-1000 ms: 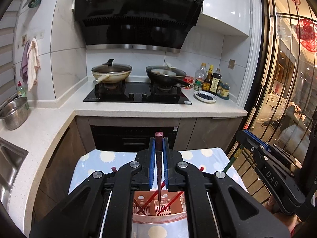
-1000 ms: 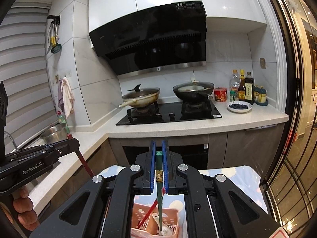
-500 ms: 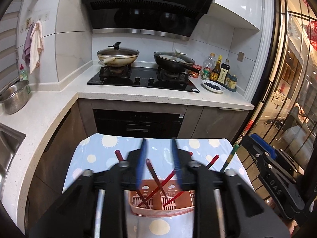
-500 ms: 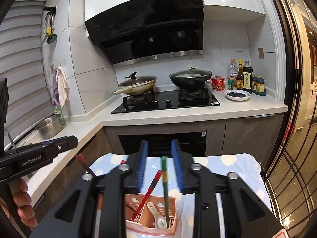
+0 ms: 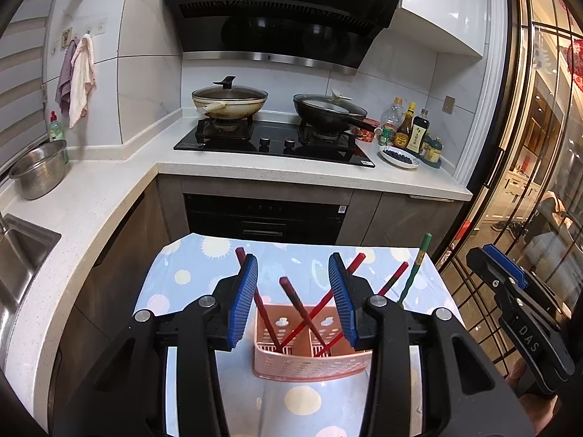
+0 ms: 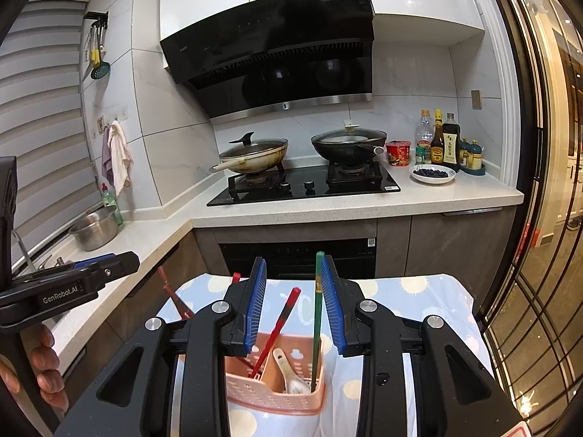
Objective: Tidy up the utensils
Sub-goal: 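Open both grippers to drop the chopsticks into the pink holder, then move both open tools back down to the remaining chopsticks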
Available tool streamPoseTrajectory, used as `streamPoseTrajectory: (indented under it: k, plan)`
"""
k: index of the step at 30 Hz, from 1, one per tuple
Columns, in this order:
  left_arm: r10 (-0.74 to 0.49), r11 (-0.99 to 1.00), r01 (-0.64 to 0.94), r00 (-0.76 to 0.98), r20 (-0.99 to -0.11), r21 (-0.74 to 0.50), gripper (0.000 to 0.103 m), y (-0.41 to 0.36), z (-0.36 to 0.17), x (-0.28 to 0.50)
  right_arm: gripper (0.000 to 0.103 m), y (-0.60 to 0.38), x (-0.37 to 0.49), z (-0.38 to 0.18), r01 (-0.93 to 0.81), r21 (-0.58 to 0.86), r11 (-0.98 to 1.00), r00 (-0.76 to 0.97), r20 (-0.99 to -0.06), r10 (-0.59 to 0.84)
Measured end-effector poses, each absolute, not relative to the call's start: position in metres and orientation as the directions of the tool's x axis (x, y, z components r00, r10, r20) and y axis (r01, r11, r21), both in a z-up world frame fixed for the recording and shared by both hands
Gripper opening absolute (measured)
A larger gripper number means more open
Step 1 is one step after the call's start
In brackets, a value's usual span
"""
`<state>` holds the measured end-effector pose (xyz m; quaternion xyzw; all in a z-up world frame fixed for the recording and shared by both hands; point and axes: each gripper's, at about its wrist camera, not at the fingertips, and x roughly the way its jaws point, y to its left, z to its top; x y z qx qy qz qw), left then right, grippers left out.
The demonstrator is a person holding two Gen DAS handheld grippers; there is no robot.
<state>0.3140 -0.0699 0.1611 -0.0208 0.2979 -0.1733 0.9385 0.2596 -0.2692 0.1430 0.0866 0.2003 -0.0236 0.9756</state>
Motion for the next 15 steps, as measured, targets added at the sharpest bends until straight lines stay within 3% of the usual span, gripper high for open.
streamPoseTrajectory:
  k: [15]
  plan:
    - [-0.305, 0.946, 0.309, 0.753, -0.583, -0.096, 0.039, -0.055, 0.138, 0.262, 0.031, -0.247, 0.190, 0.117, 0.077, 0.135, 0.988, 0.894, -0.447, -0.008]
